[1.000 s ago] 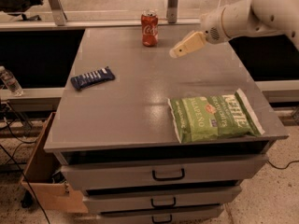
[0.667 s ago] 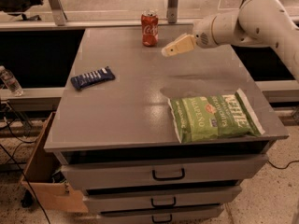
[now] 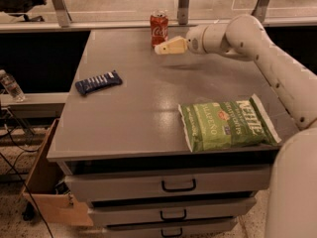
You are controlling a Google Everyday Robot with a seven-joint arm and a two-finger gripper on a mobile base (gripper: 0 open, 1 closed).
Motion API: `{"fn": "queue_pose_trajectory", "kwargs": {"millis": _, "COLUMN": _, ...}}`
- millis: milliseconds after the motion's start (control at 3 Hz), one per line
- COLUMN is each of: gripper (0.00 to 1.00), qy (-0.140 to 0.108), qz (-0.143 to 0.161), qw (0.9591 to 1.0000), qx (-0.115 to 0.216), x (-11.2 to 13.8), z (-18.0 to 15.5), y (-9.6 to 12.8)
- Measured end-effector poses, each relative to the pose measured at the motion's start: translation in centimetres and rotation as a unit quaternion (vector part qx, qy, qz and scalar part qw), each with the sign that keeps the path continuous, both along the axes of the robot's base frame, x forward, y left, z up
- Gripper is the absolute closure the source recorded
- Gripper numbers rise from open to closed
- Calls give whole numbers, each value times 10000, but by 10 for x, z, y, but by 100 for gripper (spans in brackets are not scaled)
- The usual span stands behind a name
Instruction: Move coke can near green jalapeno chip bag
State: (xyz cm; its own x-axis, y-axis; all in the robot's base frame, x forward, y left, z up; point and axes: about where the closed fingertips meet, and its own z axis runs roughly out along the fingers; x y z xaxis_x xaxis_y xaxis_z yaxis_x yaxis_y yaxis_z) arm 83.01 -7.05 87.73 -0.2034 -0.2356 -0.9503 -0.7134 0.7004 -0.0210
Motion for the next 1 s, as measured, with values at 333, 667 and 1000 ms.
{"fn": "queue_pose_trajectory", "kwargs": {"millis": 333, "gripper": 0, "qy": -35, "qz": -30, "qw": 9999, "qx": 150, "x": 24, "z": -6, "y": 32}}
{"fn": "queue_pose_trajectory", "kwargs": {"millis": 667, "gripper": 0, "qy": -111, "qz": -133, "qw": 9997, "qx": 141, "x": 39, "z": -11, "y": 51}}
{"fn": "queue_pose_trajectory", "kwargs": {"millis": 1000, "gripper": 18, "qy": -257, "qz": -382, "qw": 9988, "qx": 150, "x": 56, "z": -10, "y": 56}}
